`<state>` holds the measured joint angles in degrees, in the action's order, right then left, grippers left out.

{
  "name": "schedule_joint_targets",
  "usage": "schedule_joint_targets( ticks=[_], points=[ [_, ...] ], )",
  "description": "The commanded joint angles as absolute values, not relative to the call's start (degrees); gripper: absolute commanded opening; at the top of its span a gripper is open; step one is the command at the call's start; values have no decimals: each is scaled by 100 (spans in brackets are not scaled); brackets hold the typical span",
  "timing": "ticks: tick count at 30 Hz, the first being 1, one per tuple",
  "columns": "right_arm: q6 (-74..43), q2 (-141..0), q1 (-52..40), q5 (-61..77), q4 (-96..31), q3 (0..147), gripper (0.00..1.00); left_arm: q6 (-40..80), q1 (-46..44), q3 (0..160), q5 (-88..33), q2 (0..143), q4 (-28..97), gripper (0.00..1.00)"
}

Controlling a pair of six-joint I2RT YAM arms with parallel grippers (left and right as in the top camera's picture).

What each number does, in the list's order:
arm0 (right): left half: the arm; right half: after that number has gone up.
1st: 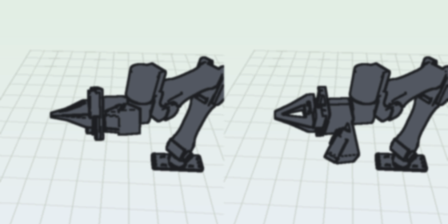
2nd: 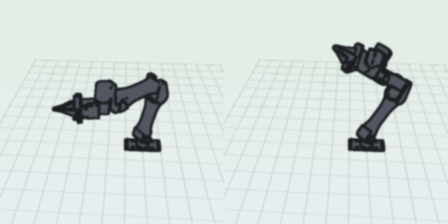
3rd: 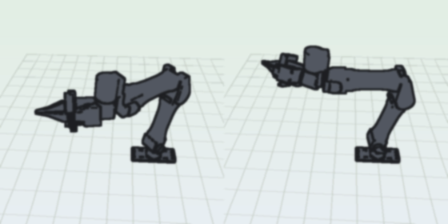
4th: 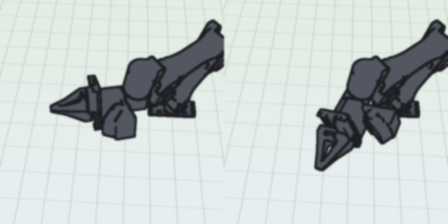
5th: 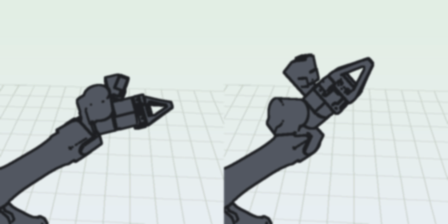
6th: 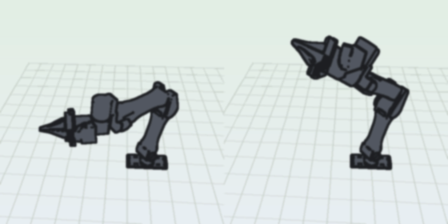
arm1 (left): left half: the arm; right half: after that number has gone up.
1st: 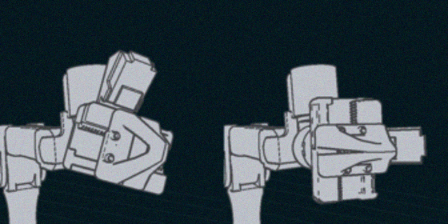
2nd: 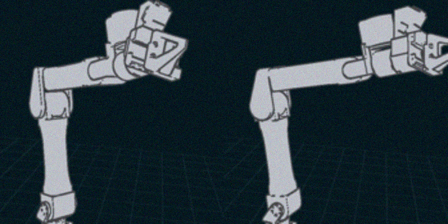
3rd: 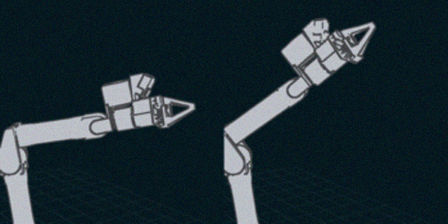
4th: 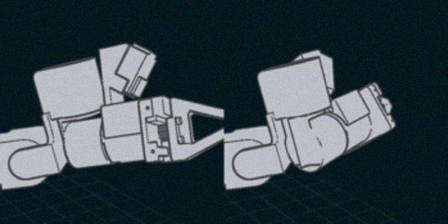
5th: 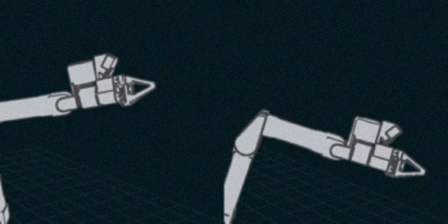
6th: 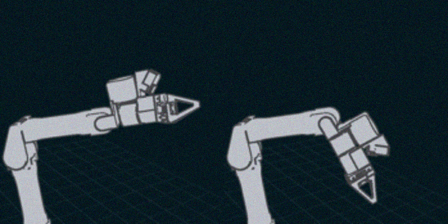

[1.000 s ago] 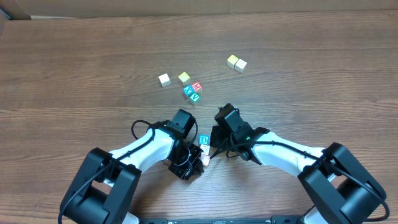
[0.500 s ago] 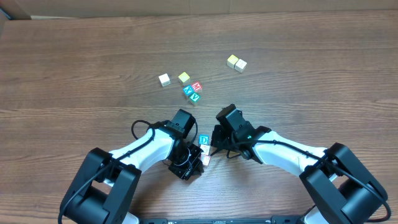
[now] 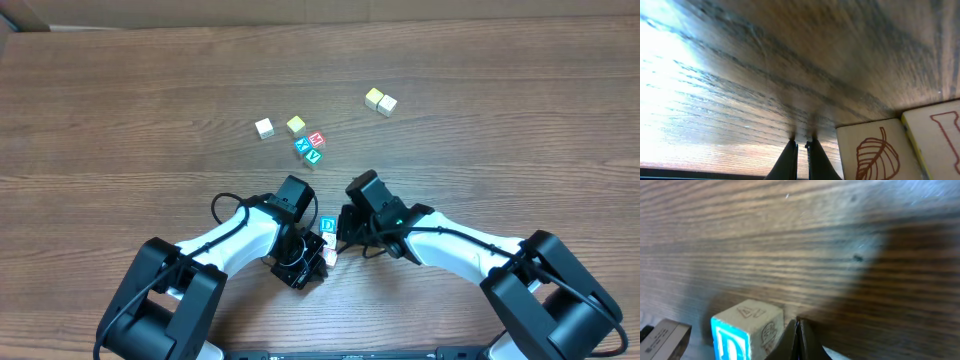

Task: Flip 3 blocks
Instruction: 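Hold the tilted row steady between the left and right grippers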

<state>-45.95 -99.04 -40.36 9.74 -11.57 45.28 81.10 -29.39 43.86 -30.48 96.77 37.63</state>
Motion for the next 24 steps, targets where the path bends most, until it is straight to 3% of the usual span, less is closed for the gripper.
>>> schedule_joint_targets(
  ticks=[1, 24],
  points=[
    [-4652, -10084, -4115, 1028, -1269, 4322, 4, 8228, -3009, 4224, -2814, 9889, 3745, 4],
    [-4521, -10084, -4189, 1122, -1050, 4322, 4, 8228, -3009, 4224, -2814, 9889, 3745, 4]
  ],
)
